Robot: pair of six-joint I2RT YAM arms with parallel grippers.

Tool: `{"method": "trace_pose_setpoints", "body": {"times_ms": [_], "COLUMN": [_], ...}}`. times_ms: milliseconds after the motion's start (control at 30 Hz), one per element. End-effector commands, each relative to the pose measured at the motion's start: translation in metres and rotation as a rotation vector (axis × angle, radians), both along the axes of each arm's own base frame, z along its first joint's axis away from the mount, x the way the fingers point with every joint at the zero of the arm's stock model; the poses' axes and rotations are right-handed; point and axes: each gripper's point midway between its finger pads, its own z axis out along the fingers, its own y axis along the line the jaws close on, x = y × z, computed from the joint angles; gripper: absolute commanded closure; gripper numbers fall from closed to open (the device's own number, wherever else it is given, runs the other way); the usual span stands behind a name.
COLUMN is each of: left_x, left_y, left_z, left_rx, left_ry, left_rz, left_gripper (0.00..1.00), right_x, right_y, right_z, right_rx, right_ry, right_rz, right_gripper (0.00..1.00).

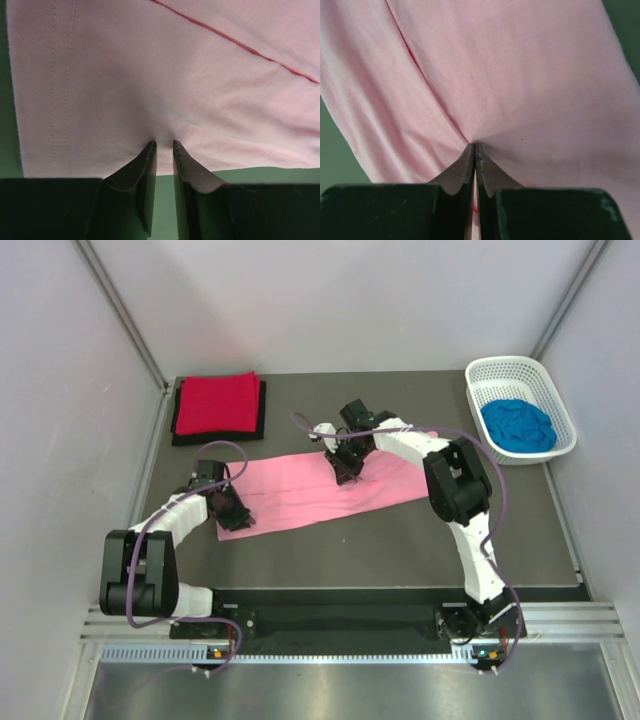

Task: Fold and stack the t-shirts
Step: Fold the tshirt

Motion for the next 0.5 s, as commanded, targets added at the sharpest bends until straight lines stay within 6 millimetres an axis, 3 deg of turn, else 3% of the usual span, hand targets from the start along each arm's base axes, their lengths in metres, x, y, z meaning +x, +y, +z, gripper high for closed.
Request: {"method": "trace_pose_setpoints", "body": {"times_ms": [0,467], "left_x": [-0.0082,-0.0112], "left_y": [0.0151,0.0154], "left_z": [-0.0132,-0.0203], "left_rx": [0.070,0.067], "left_ry": [0.040,0.043], "left_rz": [0.032,0.052], "left_gripper": [0.75,0.77], "right_x": [0.0060,0.0109], "right_y": [0.0116,0.0186], "right_z": [0.0216,0.0315], "right_rx": [0.042,0.068], "right_ry": [-0.066,-0.104], "right_rz": [0.008,-0.006], "right_gripper": [1.00,1.00]}}
